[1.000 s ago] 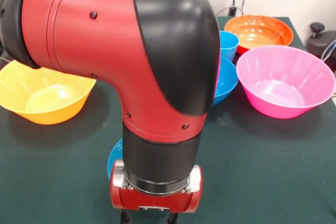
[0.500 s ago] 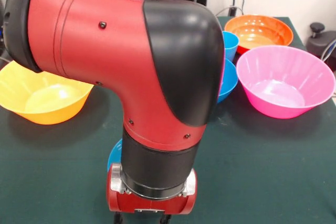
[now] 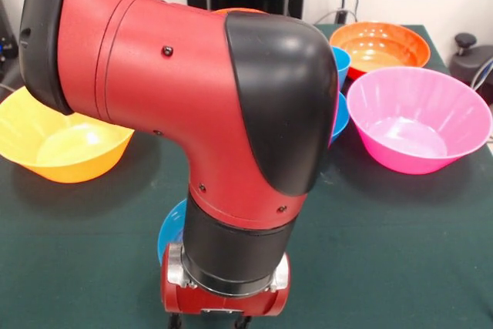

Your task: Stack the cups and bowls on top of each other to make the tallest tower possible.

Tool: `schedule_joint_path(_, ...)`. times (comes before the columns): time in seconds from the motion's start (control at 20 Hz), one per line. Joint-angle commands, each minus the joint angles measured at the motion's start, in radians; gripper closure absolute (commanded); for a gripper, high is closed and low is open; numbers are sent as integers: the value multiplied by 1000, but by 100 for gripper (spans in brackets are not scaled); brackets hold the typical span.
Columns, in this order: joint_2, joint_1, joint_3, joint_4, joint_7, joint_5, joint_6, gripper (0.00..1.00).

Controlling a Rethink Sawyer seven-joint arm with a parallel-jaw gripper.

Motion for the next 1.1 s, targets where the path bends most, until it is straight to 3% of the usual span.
schedule_joint_path(0.05, 12, 15, 12, 23, -289, -23, 138, 0)
schedule_joint_path(0.5, -25, 39, 90, 46, -281, -87, 249, 0)
schedule_joint_path(0.8, -78, 76, 249, 102, -285, -240, 293, 0)
schedule_joint_path(1.1, -87, 71, 263, 107, -287, -281, 294, 0)
